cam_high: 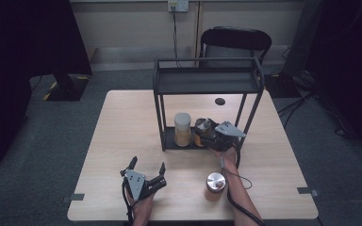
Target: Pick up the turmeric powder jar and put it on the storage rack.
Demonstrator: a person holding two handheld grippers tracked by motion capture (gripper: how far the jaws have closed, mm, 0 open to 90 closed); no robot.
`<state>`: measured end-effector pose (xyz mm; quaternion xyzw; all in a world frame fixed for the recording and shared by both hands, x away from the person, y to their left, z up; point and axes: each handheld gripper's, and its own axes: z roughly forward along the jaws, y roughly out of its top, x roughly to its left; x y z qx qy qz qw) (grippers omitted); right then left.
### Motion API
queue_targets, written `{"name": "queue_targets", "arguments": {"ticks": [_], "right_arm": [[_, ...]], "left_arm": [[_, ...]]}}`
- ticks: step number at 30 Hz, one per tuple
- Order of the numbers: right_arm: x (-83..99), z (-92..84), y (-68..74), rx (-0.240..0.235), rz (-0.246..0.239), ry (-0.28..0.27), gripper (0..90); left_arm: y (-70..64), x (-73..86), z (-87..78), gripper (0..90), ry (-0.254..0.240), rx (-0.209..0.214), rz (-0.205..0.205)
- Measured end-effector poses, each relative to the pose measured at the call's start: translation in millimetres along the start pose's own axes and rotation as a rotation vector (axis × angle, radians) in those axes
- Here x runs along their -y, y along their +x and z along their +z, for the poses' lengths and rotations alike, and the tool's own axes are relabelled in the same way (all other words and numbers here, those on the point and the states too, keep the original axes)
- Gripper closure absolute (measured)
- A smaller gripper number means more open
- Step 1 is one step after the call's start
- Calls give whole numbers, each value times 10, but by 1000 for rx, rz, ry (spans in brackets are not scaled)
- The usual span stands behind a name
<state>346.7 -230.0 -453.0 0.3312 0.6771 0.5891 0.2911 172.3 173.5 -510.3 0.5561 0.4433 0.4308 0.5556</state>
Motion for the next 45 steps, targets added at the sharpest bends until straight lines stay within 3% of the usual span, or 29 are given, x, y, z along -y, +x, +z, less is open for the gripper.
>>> {"name": "queue_targets", "arguments": {"ticks": [45], "right_arm": [[36,23,6,-2,0,16,339]], "left_arm": [[4,10,-6,7,-6,-1,-8]]}}
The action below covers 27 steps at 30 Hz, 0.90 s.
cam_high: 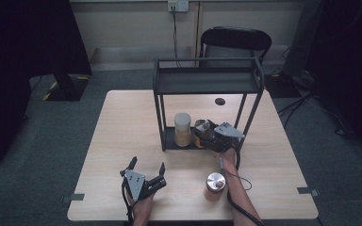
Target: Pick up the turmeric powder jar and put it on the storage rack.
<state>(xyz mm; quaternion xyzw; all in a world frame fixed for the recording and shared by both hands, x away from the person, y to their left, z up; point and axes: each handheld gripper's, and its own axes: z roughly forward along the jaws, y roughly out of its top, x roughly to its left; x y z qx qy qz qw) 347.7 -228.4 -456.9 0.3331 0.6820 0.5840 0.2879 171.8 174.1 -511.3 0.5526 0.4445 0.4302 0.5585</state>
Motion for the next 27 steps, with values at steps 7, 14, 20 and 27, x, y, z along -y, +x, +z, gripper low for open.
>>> {"name": "queue_targets", "arguments": {"ticks": [7,14,20,27], "right_arm": [[-5,4,-14,-2,33,4,282],[-21,5,-26,-9,36,1,218],[-50,4,-4,1,52,2,59],[-66,-7,17,7,45,3,10]], "left_arm": [[2,-1,0,7,0,2,0],[3,-5,1,8,3,2,1],[4,-3,1,8,2,2,0],[5,-4,1,8,2,3,0]]}}
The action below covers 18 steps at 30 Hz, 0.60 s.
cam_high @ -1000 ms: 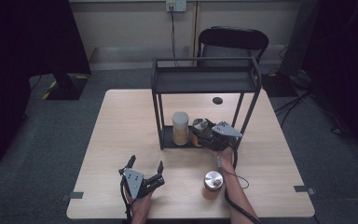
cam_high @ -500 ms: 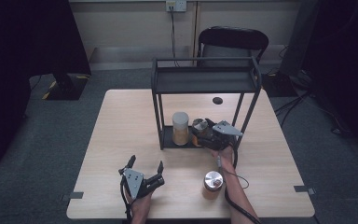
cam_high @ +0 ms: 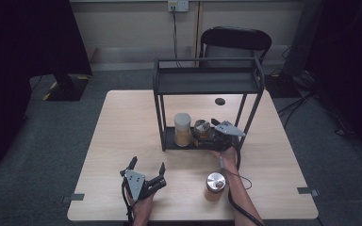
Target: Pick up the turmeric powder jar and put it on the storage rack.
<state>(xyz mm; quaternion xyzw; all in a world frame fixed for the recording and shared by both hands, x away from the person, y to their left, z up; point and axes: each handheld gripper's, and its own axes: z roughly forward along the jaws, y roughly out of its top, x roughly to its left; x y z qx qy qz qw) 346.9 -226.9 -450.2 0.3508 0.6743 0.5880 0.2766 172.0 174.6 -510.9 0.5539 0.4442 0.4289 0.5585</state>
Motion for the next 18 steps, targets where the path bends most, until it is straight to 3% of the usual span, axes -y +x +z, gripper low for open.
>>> {"name": "queue_targets", "arguments": {"ticks": [7,18], "right_arm": [[-1,-55,29,14,13,-12,0],[-20,-165,81,24,-20,-36,0]], "left_arm": [[-2,-1,0,7,0,-2,-2],[-5,2,-2,8,-1,-3,-2]]}}
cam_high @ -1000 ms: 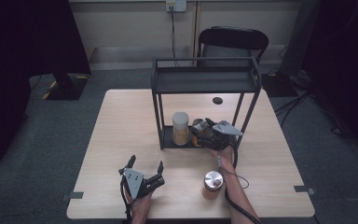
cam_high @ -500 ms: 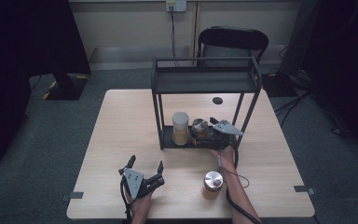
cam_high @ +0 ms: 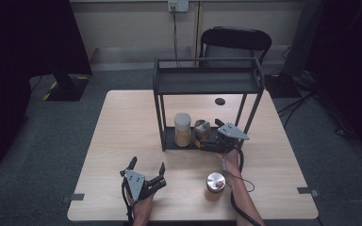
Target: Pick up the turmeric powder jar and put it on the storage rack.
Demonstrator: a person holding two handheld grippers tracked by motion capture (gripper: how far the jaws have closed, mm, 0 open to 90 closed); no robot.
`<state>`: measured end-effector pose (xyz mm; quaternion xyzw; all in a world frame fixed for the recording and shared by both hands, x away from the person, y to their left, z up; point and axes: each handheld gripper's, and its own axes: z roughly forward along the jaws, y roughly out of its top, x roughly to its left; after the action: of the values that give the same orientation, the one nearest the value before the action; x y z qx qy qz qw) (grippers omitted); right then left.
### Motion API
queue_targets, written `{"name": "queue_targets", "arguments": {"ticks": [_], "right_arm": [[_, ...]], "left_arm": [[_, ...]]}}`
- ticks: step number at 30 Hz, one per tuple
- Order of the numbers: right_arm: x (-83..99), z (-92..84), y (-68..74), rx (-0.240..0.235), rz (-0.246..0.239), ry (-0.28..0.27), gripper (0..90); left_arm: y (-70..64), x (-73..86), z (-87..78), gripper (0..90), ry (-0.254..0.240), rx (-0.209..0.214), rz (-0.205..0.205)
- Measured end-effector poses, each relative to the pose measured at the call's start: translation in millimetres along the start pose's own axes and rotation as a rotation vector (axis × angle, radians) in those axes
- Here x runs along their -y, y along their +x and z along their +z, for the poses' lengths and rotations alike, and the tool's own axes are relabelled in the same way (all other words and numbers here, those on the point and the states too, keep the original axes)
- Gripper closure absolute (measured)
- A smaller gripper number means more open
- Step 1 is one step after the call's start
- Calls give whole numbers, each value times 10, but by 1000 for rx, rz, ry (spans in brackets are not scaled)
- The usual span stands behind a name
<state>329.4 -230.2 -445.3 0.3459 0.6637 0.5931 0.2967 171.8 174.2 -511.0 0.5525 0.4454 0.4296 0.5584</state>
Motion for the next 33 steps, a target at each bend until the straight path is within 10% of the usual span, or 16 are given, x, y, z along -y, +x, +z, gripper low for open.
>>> {"name": "queue_targets", "arguments": {"ticks": [33], "right_arm": [[-153,-197,120,21,-60,-62,0]], "left_arm": [[-2,-2,1,7,1,-1,-1]]}}
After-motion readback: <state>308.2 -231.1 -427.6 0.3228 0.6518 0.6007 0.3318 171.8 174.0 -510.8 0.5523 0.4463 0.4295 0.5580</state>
